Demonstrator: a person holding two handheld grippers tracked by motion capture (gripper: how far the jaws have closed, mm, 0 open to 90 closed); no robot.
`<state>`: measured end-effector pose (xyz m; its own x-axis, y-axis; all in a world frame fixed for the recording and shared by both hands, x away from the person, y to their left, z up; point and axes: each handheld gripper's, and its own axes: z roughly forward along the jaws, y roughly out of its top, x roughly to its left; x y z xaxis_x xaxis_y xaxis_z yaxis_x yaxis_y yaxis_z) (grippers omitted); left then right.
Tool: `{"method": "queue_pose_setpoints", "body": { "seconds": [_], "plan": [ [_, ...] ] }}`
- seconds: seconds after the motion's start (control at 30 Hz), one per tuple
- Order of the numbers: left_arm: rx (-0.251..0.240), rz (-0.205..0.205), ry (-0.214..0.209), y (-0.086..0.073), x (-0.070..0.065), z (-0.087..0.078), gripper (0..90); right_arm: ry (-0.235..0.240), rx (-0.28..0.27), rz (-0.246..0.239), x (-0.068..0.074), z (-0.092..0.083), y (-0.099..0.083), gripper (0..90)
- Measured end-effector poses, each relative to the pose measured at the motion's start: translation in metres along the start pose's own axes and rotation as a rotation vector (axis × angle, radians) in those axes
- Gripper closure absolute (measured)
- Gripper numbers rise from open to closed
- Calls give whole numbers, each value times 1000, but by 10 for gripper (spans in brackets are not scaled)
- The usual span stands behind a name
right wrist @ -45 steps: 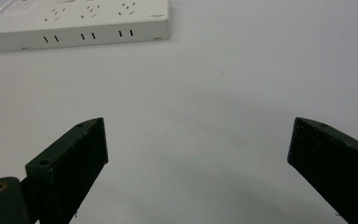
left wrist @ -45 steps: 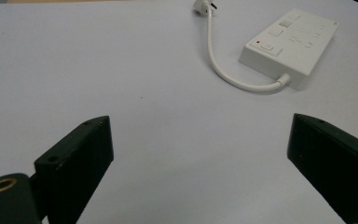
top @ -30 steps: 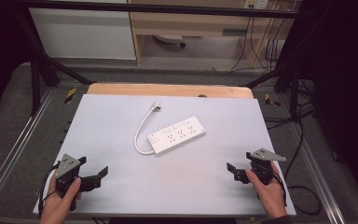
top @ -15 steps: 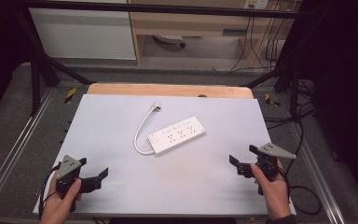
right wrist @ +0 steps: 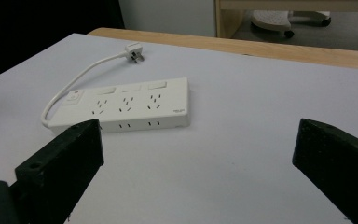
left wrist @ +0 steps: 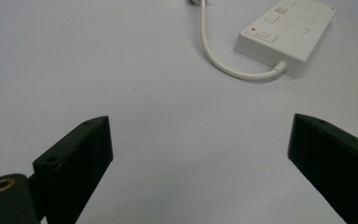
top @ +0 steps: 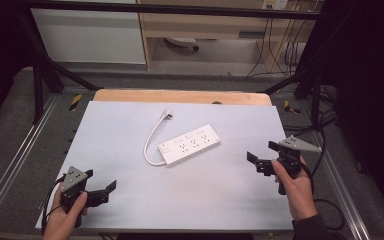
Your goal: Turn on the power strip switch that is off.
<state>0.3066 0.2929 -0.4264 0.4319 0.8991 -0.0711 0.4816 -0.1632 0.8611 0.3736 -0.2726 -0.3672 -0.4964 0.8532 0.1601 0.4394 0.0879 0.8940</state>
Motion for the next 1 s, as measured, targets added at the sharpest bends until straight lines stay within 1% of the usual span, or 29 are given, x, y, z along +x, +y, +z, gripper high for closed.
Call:
{"method": "queue_pose_setpoints", "body": {
  "seconds": [0.03,0.1,0.2,0.3,0.37,0.4,0.47,0.77,0.87,0.9,1.0],
  "plan": [
    [0,-1,-1,0,0,0,65,1,8,-7,0,3,6,24],
    [1,0,-2,0,0,0,65,11,7,-3,1,6,11,24],
    [1,2,-4,0,0,0,65,21,9,-9,3,12,18,25],
    [4,4,-6,0,0,1,66,42,8,4,4,17,24,26],
    [6,7,-5,0,0,1,65,44,12,-3,5,21,28,26],
    [9,8,-6,0,-1,1,65,49,12,2,6,23,30,26],
    [10,9,-6,0,-1,1,66,39,7,-4,6,27,35,30],
    [13,14,-10,-1,-1,2,65,40,14,-25,12,45,49,31],
    [19,19,-10,-1,-1,3,65,41,10,-15,13,51,52,31],
    [20,18,-10,-1,-1,3,65,38,10,-19,14,53,53,31],
    [19,18,-10,-1,-2,3,65,35,9,-13,16,60,55,33]
  ]
}}
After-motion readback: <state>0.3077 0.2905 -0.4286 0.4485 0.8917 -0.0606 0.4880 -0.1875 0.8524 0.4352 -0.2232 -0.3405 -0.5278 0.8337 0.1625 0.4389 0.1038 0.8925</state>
